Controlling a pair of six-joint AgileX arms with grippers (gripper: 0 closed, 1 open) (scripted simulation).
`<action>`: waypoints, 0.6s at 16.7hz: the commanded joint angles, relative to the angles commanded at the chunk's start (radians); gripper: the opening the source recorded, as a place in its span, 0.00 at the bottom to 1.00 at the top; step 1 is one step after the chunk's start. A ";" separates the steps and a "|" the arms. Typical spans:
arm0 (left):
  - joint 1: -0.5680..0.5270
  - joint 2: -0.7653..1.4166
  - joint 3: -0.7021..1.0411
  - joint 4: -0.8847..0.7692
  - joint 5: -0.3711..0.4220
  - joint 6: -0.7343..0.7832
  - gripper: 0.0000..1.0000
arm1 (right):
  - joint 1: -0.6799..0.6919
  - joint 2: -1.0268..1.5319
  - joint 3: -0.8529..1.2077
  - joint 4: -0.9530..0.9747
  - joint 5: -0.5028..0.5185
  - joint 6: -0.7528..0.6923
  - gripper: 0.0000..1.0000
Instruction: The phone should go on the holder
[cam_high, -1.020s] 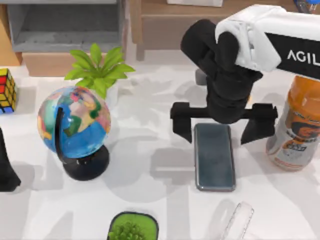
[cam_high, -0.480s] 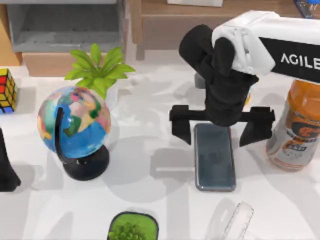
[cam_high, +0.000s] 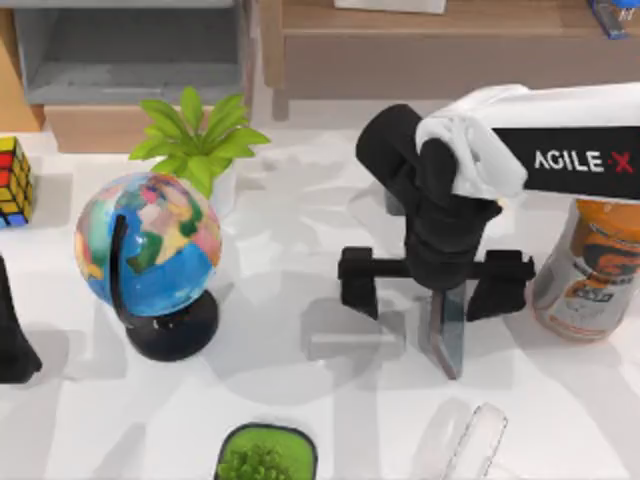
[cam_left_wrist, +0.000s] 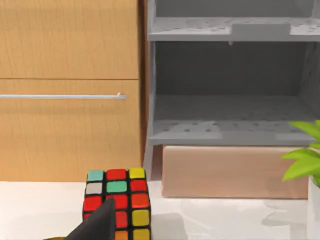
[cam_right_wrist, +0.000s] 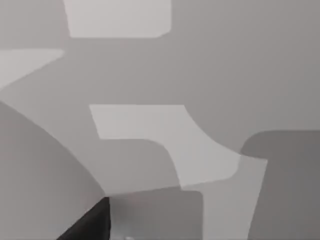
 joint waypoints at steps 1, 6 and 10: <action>0.000 0.000 0.000 0.000 0.000 0.000 1.00 | -0.003 0.002 -0.003 0.005 0.000 -0.003 1.00; 0.000 0.000 0.000 0.000 0.000 0.000 1.00 | -0.003 0.002 -0.003 0.005 0.000 -0.003 0.85; 0.000 0.000 0.000 0.000 0.000 0.000 1.00 | -0.003 0.002 -0.003 0.005 0.000 -0.003 0.55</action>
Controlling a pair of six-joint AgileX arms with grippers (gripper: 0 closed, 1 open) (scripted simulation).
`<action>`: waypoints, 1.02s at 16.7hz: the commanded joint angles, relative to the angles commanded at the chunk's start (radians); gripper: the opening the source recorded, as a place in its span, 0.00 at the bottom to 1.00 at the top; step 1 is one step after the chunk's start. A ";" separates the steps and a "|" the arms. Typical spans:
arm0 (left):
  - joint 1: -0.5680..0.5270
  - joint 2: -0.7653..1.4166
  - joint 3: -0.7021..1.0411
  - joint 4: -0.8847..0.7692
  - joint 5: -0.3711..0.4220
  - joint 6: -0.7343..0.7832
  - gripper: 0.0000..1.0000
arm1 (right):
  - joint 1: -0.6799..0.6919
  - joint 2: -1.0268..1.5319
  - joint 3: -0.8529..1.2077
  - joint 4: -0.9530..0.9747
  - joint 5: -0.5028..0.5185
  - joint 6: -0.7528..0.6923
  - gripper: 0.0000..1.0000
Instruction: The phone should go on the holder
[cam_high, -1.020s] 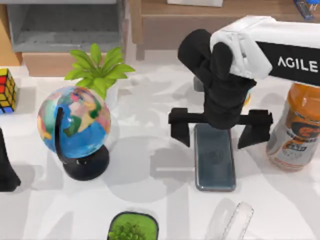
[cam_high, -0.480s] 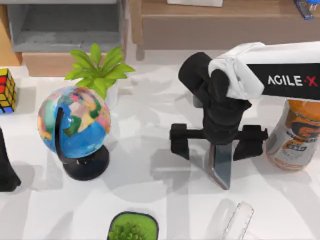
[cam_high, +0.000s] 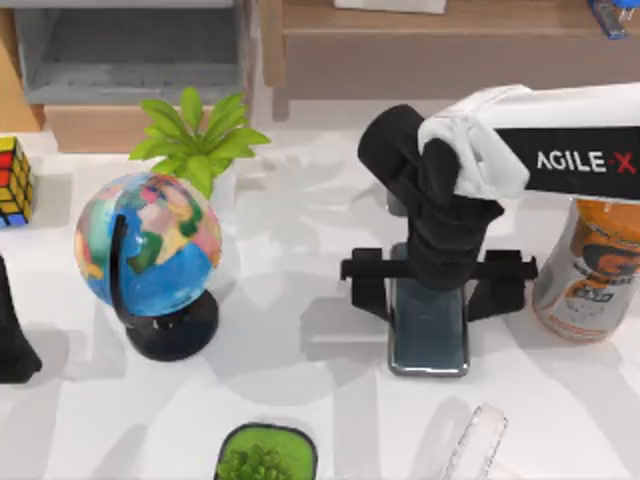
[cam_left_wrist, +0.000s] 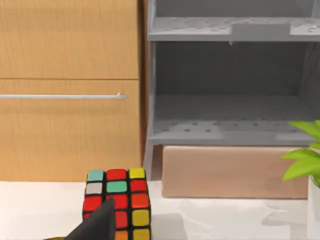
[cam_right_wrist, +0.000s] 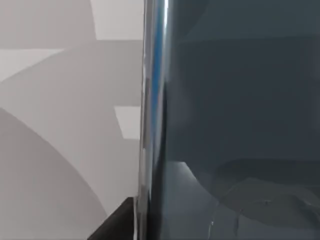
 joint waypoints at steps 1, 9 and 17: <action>0.000 0.000 0.000 0.000 0.000 0.000 1.00 | 0.000 0.000 0.000 0.000 0.000 0.000 0.47; 0.000 0.000 0.000 0.000 0.000 0.000 1.00 | 0.000 0.000 0.000 0.000 0.000 0.000 0.00; 0.000 0.000 0.000 0.000 0.000 0.000 1.00 | 0.010 -0.046 0.001 -0.041 0.011 0.002 0.00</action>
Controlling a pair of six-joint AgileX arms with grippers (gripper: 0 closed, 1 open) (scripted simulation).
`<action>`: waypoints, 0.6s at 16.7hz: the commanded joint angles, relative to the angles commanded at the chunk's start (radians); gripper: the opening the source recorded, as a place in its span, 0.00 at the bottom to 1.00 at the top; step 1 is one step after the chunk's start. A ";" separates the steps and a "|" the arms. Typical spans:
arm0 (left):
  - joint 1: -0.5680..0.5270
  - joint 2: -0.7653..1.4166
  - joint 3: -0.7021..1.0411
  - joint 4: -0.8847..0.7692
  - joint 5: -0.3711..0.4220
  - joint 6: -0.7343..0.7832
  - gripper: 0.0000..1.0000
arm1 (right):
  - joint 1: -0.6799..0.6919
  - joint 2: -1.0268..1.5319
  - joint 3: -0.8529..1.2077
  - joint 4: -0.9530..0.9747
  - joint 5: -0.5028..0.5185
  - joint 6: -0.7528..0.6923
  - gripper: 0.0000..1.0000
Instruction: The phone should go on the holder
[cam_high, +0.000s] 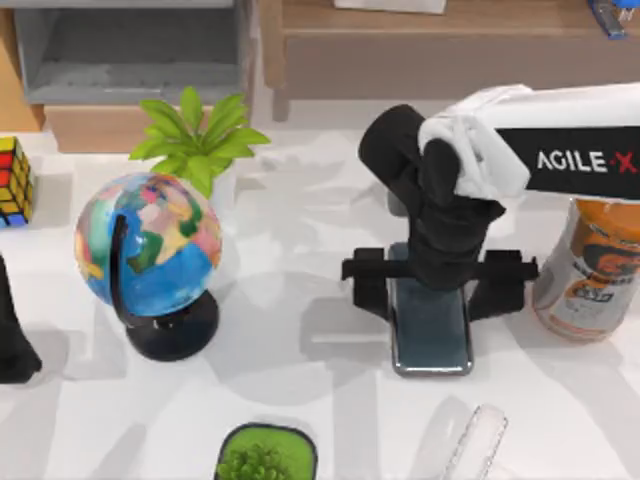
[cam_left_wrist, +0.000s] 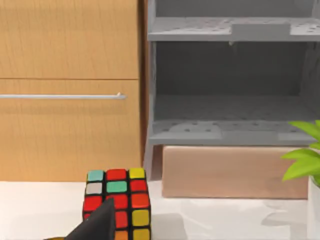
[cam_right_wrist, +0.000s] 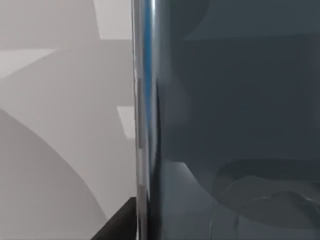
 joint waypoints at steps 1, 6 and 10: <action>0.000 0.000 0.000 0.000 0.000 0.000 1.00 | 0.010 -0.001 -0.003 -0.005 0.001 0.006 0.00; 0.000 0.000 0.000 0.000 0.000 0.000 1.00 | 0.074 -0.034 0.007 -0.016 0.002 0.051 0.00; 0.000 0.000 0.000 0.000 0.000 0.000 1.00 | 0.047 -0.046 0.042 -0.024 -0.003 0.039 0.00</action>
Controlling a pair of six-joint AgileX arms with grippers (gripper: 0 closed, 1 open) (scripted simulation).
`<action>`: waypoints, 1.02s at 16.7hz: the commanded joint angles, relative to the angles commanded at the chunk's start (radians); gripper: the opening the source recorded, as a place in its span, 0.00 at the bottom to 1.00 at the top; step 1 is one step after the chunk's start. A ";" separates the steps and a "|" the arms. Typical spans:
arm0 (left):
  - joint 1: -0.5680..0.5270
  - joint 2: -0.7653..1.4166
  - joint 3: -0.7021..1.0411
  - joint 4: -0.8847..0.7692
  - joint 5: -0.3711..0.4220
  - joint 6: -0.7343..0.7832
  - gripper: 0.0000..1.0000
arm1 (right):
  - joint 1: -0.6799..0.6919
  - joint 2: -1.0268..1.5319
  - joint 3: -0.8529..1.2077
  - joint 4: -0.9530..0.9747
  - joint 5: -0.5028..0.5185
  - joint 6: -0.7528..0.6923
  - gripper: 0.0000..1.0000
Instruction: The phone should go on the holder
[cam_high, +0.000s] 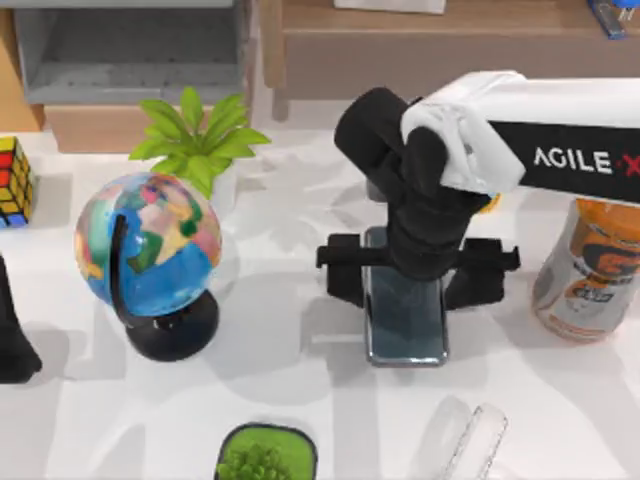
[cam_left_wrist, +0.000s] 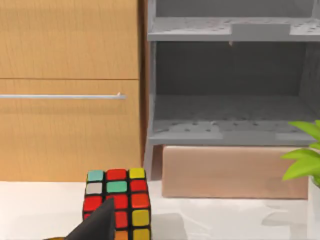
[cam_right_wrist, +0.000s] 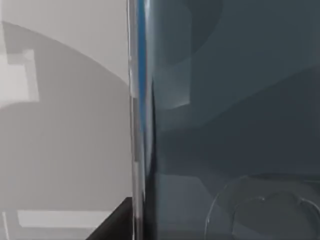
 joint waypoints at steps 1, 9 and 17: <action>0.000 0.000 0.000 0.000 0.000 0.000 1.00 | -0.013 0.003 0.002 -0.010 0.000 -0.011 0.00; 0.000 0.000 0.000 0.000 0.000 0.000 1.00 | -0.045 0.014 -0.004 -0.041 0.002 -0.039 0.00; 0.000 0.000 0.000 0.000 0.000 0.000 1.00 | -0.144 -0.302 0.009 0.227 -0.021 -0.174 0.00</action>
